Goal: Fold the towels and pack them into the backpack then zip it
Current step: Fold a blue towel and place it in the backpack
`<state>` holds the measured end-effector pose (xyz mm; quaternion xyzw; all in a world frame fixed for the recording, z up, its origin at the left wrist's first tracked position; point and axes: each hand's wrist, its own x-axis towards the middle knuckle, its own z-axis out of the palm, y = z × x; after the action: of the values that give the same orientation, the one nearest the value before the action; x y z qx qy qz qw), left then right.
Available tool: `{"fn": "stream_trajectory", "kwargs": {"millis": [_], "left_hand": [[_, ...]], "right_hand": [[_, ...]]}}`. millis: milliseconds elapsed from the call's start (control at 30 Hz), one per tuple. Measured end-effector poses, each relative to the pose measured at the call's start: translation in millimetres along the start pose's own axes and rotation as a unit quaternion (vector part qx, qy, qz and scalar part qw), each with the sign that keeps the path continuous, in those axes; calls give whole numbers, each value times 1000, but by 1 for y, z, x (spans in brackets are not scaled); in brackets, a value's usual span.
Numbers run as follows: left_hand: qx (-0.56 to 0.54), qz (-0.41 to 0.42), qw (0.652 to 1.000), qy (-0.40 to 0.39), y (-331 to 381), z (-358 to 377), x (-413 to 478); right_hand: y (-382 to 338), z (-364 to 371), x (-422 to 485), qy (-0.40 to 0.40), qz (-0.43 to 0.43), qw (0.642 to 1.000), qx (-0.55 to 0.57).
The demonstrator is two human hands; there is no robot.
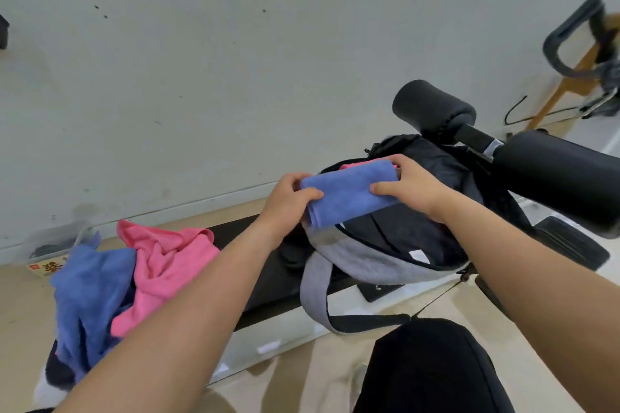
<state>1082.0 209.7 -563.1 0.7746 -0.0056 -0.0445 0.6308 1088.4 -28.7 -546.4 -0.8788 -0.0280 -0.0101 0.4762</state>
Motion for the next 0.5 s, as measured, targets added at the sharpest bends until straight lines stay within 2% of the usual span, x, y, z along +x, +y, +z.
{"fn": "stream_trajectory", "kwargs": {"millis": [67,233,333,500], "left_hand": [[-57,-13,998,-12,2,26,21],[78,27,996,39,-7,81,69],[186,41,980,53,-21,105,87],[279,53,958,47,-43,125,96]], "right_hand": [[16,-14,11,65,25,997,-13],[48,-28,42,145,61,980,-125],[61,-21,59,138,87,965,-207],[86,1,68,101,137,946,-275]]}}
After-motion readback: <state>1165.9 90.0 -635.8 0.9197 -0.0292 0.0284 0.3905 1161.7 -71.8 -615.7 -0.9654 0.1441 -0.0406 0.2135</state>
